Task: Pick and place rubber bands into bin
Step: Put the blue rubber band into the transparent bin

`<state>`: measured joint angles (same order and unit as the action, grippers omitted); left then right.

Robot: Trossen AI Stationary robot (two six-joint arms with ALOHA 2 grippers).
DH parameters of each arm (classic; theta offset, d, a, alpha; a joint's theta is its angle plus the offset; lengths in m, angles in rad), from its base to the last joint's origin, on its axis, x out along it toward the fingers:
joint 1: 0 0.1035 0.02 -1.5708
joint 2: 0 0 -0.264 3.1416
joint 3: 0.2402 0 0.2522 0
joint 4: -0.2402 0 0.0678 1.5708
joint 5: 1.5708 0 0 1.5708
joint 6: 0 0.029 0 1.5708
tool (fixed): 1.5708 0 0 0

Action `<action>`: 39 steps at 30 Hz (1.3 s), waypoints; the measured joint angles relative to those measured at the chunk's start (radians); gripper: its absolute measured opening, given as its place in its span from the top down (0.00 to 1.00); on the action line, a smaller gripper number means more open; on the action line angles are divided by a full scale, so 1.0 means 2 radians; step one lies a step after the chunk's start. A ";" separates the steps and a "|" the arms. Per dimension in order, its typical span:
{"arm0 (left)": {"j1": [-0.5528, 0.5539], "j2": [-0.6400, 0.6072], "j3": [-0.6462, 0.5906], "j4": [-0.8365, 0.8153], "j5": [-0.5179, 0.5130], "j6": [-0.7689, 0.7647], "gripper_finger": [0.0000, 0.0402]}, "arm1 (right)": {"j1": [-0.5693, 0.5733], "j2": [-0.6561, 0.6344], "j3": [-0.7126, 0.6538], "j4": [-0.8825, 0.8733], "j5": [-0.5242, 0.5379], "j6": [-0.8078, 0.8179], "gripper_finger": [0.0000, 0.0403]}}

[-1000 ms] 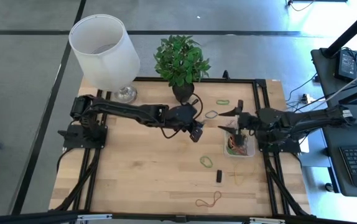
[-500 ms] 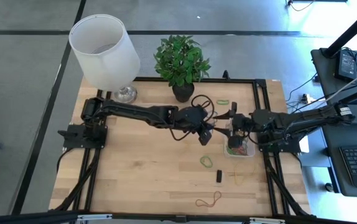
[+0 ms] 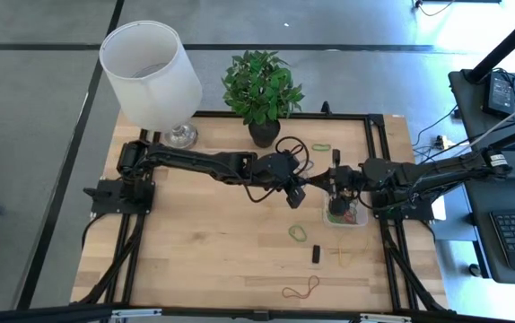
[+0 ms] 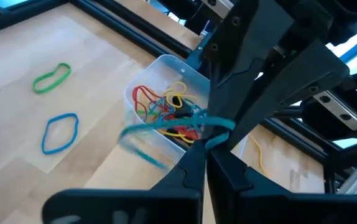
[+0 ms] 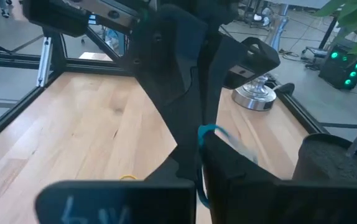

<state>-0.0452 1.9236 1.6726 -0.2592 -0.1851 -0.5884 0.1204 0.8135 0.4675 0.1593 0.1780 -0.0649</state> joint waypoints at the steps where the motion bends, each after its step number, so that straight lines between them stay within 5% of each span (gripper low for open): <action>1: 0.000 0.000 0.000 0.000 -0.003 0.000 0.99 | 0.000 0.000 0.000 0.000 0.000 0.000 0.97; 13: 0.001 0.000 0.000 -0.006 -0.005 0.053 0.85 | 0.000 -0.010 0.000 -0.017 0.000 -0.002 0.98; 19: 0.013 -0.011 0.000 -0.007 0.013 0.078 0.77 | 0.000 -0.046 0.065 -0.205 0.057 0.032 0.99; 24: 0.022 -0.040 0.000 -0.039 0.020 0.134 0.77 | -0.001 -0.048 0.158 -0.438 0.077 0.136 0.99; 30: 0.023 -0.077 0.000 -0.126 -0.002 0.185 0.83 | 0.000 -0.032 0.204 -0.621 0.074 0.319 0.99; 39: 0.023 -0.167 -0.113 -0.131 0.002 0.198 0.95 | 0.000 -0.014 0.103 -0.623 0.031 0.489 0.99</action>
<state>0.0006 1.5900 1.4460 -0.5203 -0.1815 -0.1918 0.1196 0.7851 0.6733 -1.0862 0.2405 0.9125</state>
